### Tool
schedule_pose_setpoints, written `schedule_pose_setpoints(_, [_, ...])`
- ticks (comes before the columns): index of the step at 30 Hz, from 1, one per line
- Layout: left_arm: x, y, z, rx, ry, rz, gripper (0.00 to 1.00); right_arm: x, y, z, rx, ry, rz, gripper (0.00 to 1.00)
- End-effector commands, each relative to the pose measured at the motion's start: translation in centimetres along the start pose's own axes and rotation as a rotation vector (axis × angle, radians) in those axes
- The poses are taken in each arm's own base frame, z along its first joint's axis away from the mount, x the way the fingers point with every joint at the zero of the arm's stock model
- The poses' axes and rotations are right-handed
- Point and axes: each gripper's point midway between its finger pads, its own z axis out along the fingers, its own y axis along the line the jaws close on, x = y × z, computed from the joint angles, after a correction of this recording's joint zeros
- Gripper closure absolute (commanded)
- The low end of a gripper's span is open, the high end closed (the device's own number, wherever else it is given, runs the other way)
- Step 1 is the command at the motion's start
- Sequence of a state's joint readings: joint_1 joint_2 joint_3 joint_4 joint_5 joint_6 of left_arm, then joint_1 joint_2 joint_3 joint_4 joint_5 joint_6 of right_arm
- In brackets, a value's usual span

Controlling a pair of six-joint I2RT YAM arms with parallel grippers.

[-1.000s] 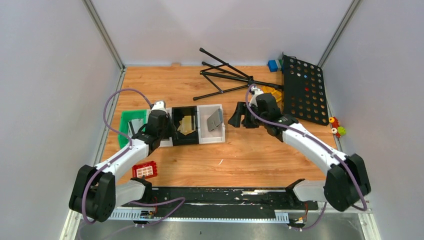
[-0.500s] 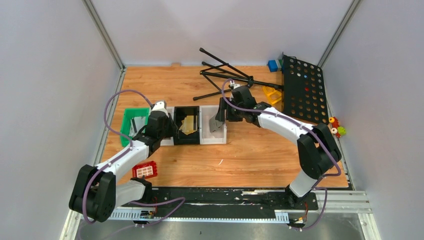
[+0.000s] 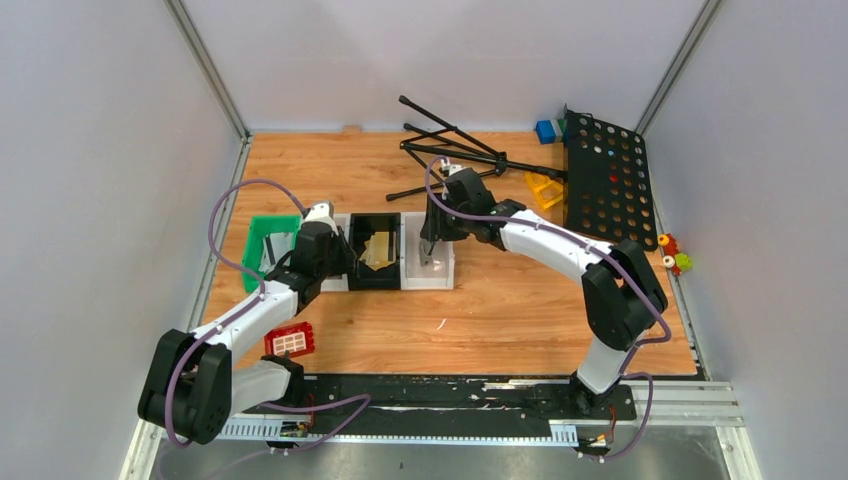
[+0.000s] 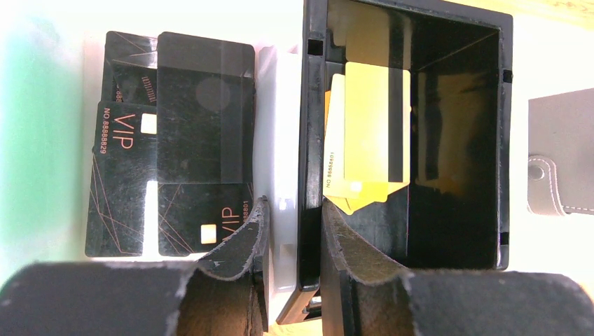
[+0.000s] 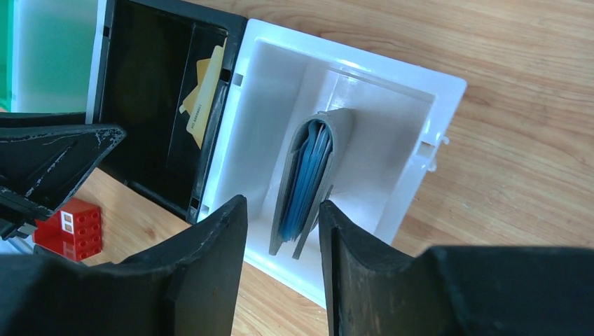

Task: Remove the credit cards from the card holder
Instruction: Pick up the card holder from the storage box, then move the storage box to the center of the board.

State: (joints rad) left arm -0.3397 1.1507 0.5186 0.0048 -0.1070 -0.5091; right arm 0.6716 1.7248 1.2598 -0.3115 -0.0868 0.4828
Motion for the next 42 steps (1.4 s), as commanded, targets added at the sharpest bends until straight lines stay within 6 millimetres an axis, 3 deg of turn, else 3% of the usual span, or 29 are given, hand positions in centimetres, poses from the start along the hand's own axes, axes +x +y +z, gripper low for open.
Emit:
schedule_pose_setpoints(1, [-2.1,-3.5,-0.5,0.150,-0.053,-0.061,1.00,-0.9,0.2,0.8,0.016,-0.002,-0.020,0.59])
schedule_pose_setpoints(6, [-2.1,-4.1,-0.6,0.173,-0.039,-0.059,1.00,-0.2,-0.3,2.0,0.036,0.033,-0.014,0.63])
schedule_pose_setpoints(9, [-2.2,-3.8,-0.5,0.157,-0.040,-0.061,1.00,-0.1,-0.2,2.4,0.035,0.052,-0.023,0.82])
schedule_pose_setpoints(11, [-2.2,-3.8,-0.6,0.153,-0.039,-0.067,1.00,-0.9,0.2,1.7,0.030,0.036,-0.040,0.93])
schedule_pose_setpoints(17, [-1.9,-3.3,-0.4,0.115,-0.025,-0.126,1.00,-5.1,1.4,-5.5,0.014,-0.136,-0.104,0.97])
schedule_pose_setpoints(21, [-2.1,-2.2,0.0,0.046,-0.051,-0.187,1.00,-5.7,1.2,-9.7,-0.018,-0.204,-0.102,0.99])
schedule_pose_setpoints(27, [-3.7,-0.3,0.8,-0.104,-0.115,-0.310,1.00,-4.0,-0.3,-14.0,-0.017,-0.263,-0.076,1.00])
schedule_pose_setpoints(32, [-5.5,2.0,1.0,-0.269,-0.155,-0.264,1.00,-2.6,-2.1,-16.5,0.030,-0.315,-0.068,1.00])
schedule_pose_setpoints(39, [-7.6,1.4,3.4,-0.285,-0.148,-0.230,0.99,0.5,-4.9,-17.5,0.116,-0.266,-0.068,1.00])
schedule_pose_setpoints(42, [-8.1,1.8,4.4,-0.287,-0.146,-0.256,0.99,1.6,-4.5,-18.2,0.065,-0.272,-0.065,1.00])
